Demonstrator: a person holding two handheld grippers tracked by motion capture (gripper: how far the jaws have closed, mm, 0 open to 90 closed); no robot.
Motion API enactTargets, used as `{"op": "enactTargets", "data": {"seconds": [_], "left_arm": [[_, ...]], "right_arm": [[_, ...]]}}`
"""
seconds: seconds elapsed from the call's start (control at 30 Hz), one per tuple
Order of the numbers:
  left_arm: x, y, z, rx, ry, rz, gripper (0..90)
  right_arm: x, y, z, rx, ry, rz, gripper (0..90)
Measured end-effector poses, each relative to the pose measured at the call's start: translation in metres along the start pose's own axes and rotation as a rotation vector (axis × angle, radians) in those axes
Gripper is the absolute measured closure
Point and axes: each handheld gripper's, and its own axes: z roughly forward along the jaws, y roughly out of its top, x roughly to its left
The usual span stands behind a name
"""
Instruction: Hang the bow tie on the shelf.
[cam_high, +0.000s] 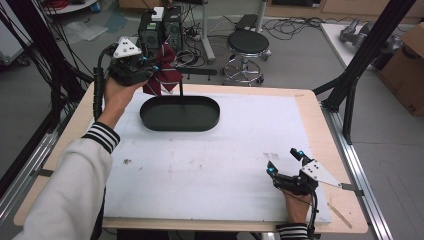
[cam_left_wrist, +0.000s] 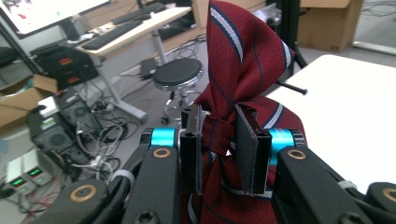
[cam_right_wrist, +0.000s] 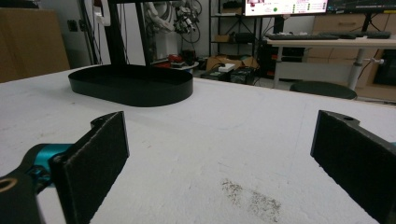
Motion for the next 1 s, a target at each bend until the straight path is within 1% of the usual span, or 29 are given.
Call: {"op": "enactTargets", "data": {"seconds": [0.03,0.07,0.1,0.13,0.17,0.27,0.3,0.33,0.4,0.47,0.5,0.53,0.57,0.6,0.7,0.73,0.83,0.87,0.93,0.97,1.0], "left_arm": [[0.002,0.002,0.0,0.001,0.005,-0.001,72.8],[0.007,0.004,-0.001,-0.018,0.015,-0.017,72.8],[0.007,0.004,-0.001,-0.018,0.015,-0.017,72.7],[0.01,0.005,0.001,-0.015,0.021,-0.016,72.8],[0.01,0.005,0.001,-0.015,0.021,-0.016,72.7],[0.013,0.006,0.005,-0.016,0.043,-0.015,72.7],[0.013,0.006,0.005,-0.016,0.043,-0.015,72.7],[0.014,0.007,0.008,-0.021,0.053,-0.02,72.7],[0.015,0.008,0.009,-0.019,0.057,-0.017,72.7],[0.015,0.009,0.014,-0.026,0.075,-0.016,72.7],[0.015,0.009,0.014,-0.026,0.075,-0.016,72.7],[0.016,0.009,0.018,-0.03,0.088,-0.019,72.7],[0.016,0.009,0.018,-0.03,0.088,-0.019,72.7],[0.016,0.007,0.022,-0.03,0.099,-0.024,72.7],[0.017,0.003,0.027,-0.033,0.108,-0.034,72.7],[0.016,-0.001,0.03,-0.03,0.109,-0.052,72.7],[0.015,-0.005,0.034,-0.028,0.117,-0.054,72.7],[0.015,-0.007,0.035,-0.023,0.123,-0.062,72.7],[0.015,-0.01,0.039,-0.035,0.123,-0.09,72.7],[0.015,-0.011,0.04,-0.031,0.125,-0.089,72.7],[0.013,-0.014,0.042,-0.033,0.129,-0.098,72.6]], "right_arm": [[0.0,0.0,0.0,0.0,0.0,0.0,3.2],[0.0,0.0,0.0,0.0,0.002,0.002,3.2],[0.0,0.0,0.0,0.0,0.002,0.002,3.2],[0.0,0.0,0.0,-0.002,0.002,0.0,3.2],[0.0,0.0,0.0,-0.002,0.002,0.0,3.2],[-0.001,0.0,0.0,-0.002,0.003,0.001,3.2],[-0.001,0.0,0.0,-0.002,0.003,0.001,3.2],[0.0,0.0,0.0,-0.002,0.003,0.001,3.2],[0.0,0.0,0.0,-0.002,0.002,0.001,3.2],[0.0,0.0,0.0,-0.002,0.004,0.002,3.2],[0.0,0.0,0.0,-0.002,0.004,0.002,3.2],[0.0,0.0,0.0,-0.001,0.003,0.002,3.2],[0.0,0.0,0.0,-0.001,0.003,0.002,3.2],[0.0,0.0,0.0,-0.002,0.003,0.002,3.2],[0.0,0.0,0.0,-0.002,0.003,0.003,3.2],[0.0,0.0,0.0,-0.002,0.004,0.002,3.1],[0.0,0.0,0.0,0.0,0.003,0.004,3.2],[-0.001,0.0,0.0,-0.001,0.003,0.002,3.2],[0.0,0.0,0.0,-0.001,0.003,0.001,3.2],[0.0,0.0,0.0,-0.001,0.003,0.001,3.2],[0.0,0.0,0.0,-0.002,0.003,0.001,3.2]]}}
